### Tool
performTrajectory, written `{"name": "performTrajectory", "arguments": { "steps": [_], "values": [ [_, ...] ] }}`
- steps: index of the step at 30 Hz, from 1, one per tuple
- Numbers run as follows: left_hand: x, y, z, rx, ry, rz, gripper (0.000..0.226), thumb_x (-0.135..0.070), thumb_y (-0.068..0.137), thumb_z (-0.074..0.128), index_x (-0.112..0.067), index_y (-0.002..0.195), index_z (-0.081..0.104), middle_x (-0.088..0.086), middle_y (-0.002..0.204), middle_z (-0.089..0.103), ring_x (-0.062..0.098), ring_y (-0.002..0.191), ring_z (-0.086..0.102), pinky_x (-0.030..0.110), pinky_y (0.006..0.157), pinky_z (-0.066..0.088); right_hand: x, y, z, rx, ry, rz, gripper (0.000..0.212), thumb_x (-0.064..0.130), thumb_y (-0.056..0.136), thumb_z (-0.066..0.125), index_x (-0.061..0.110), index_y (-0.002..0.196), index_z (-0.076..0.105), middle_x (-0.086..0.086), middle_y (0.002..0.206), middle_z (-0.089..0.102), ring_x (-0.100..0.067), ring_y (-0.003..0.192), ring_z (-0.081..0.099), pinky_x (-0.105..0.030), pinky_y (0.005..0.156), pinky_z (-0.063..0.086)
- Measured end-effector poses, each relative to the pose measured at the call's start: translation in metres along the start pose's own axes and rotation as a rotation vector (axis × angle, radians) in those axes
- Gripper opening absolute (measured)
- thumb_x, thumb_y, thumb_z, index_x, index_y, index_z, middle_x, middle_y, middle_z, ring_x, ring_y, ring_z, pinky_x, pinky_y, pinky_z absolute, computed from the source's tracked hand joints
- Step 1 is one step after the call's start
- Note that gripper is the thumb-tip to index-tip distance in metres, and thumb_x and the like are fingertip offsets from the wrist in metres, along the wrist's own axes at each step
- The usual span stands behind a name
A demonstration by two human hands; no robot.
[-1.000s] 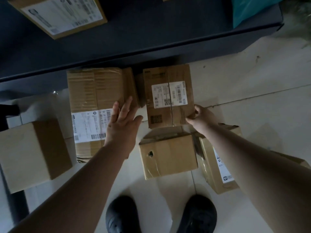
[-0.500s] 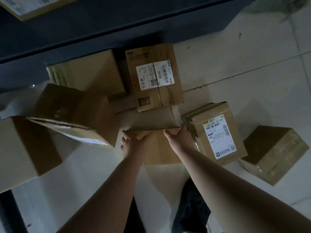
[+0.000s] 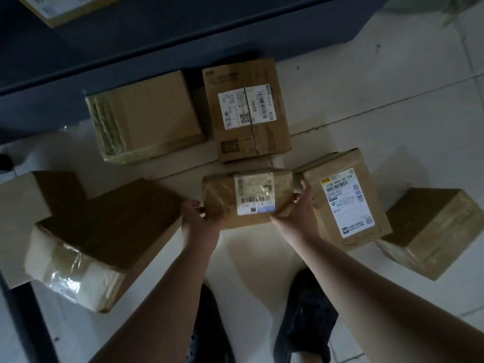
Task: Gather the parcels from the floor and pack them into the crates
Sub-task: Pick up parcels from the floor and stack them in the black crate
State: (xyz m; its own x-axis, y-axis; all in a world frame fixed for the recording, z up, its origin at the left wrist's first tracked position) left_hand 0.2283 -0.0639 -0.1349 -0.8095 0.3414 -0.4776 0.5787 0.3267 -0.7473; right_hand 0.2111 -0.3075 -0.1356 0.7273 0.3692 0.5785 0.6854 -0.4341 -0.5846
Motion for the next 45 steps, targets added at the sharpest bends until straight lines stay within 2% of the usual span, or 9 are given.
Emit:
{"name": "performTrajectory", "arguments": {
  "steps": [5, 8, 14, 18, 28, 33, 36, 39, 45],
  "values": [
    [0.022, 0.001, 0.013, 0.152, -0.009, -0.174, 0.065, -0.043, 0.083, 0.063, -0.027, 0.14, 0.036, 0.008, 0.138, 0.048, 0.031, 0.119, 0.05, 0.05, 0.096, 0.046, 0.01, 0.012, 0.012, 0.105, -0.011, 0.045, 0.079, 0.023, 0.069, 0.076, 0.02, 0.135, 0.033, -0.002, 0.131, 0.047, -0.022, 0.113, 0.05, -0.023, 0.083, 0.036],
    [0.025, -0.004, 0.006, 0.108, -0.131, -0.217, 0.049, -0.047, 0.086, 0.056, -0.017, 0.124, 0.054, 0.01, 0.128, 0.057, 0.031, 0.113, 0.056, 0.051, 0.095, 0.047, 0.018, 0.017, 0.007, 0.032, 0.203, 0.09, 0.062, 0.038, 0.07, 0.076, 0.015, 0.116, 0.041, 0.017, 0.089, 0.047, 0.002, 0.076, 0.048, -0.011, 0.059, 0.037],
    [0.028, -0.004, -0.021, -0.044, -0.309, -0.137, 0.019, -0.036, 0.085, 0.063, -0.021, 0.075, 0.056, 0.007, 0.093, 0.067, 0.025, 0.089, 0.064, 0.048, 0.084, 0.054, 0.026, 0.008, 0.01, 0.081, 0.398, -0.023, 0.07, 0.052, 0.063, 0.058, 0.016, 0.12, 0.037, 0.006, 0.11, 0.051, -0.006, 0.098, 0.053, -0.019, 0.078, 0.044],
    [0.033, 0.003, -0.023, -0.09, -0.208, -0.09, 0.028, -0.016, 0.076, 0.074, -0.013, 0.098, 0.056, 0.004, 0.095, 0.064, 0.027, 0.089, 0.064, 0.046, 0.082, 0.054, 0.0, 0.0, 0.023, 0.15, 0.159, 0.008, 0.067, 0.047, 0.069, 0.054, 0.017, 0.129, 0.048, -0.011, 0.121, 0.057, -0.024, 0.106, 0.059, -0.042, 0.092, 0.046],
    [0.032, 0.007, -0.015, 0.069, -0.084, 0.036, 0.057, -0.009, 0.072, 0.075, -0.027, 0.122, 0.056, -0.013, 0.1, 0.066, 0.012, 0.091, 0.065, 0.038, 0.082, 0.054, -0.02, -0.007, 0.025, 0.098, 0.083, 0.019, 0.029, 0.028, 0.078, 0.069, 0.026, 0.099, 0.049, 0.014, 0.082, 0.062, -0.01, 0.077, 0.062, -0.021, 0.059, 0.045],
    [-0.005, -0.01, -0.058, -0.032, -0.001, 0.213, 0.047, -0.016, 0.073, 0.074, -0.042, 0.109, 0.058, -0.029, 0.084, 0.062, -0.013, 0.08, 0.059, 0.007, 0.058, 0.043, -0.002, -0.012, -0.001, 0.052, 0.198, -0.013, 0.07, 0.034, 0.068, 0.079, 0.031, 0.125, 0.038, 0.012, 0.062, 0.051, 0.006, 0.057, 0.056, -0.005, 0.056, 0.042],
    [-0.035, -0.014, -0.064, 0.086, -0.166, 0.202, 0.058, -0.001, 0.073, 0.071, -0.042, 0.112, 0.057, -0.019, 0.099, 0.067, 0.006, 0.095, 0.065, 0.026, 0.08, 0.052, 0.026, -0.013, -0.012, 0.228, 0.239, -0.025, 0.094, 0.051, 0.058, 0.08, 0.049, 0.134, 0.024, 0.016, 0.093, 0.056, 0.01, 0.079, 0.06, -0.013, 0.063, 0.051],
    [-0.092, -0.014, -0.055, 0.147, -0.15, 0.305, 0.061, -0.006, 0.073, 0.074, -0.035, 0.123, 0.056, -0.02, 0.103, 0.065, 0.005, 0.096, 0.064, 0.025, 0.078, 0.052, 0.06, -0.001, -0.042, 0.177, 0.244, -0.1, 0.061, 0.058, 0.052, 0.079, 0.045, 0.104, 0.051, 0.003, 0.109, 0.061, -0.003, 0.081, 0.066, -0.025, 0.055, 0.057],
    [-0.211, 0.003, -0.012, 0.046, -0.249, 0.47, 0.081, 0.006, 0.075, 0.063, -0.033, 0.14, 0.033, -0.032, 0.099, 0.057, -0.009, 0.094, 0.06, 0.008, 0.064, 0.046, 0.101, 0.028, -0.059, 0.009, 0.478, -0.113, 0.033, 0.033, 0.065, 0.081, 0.035, 0.084, 0.053, 0.001, 0.097, 0.063, -0.017, 0.079, 0.069, -0.034, 0.056, 0.058]
  ]
}}
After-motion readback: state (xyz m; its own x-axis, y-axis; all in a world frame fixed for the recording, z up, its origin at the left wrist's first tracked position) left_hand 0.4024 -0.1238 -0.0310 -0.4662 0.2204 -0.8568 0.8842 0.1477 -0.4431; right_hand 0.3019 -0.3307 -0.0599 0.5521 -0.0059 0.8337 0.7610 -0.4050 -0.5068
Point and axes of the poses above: each hand's wrist, its own y-axis towards the middle knuckle, its own z-axis out of the palm, x = y × z, the point moved 10 cm from there along y, towards the middle knuckle
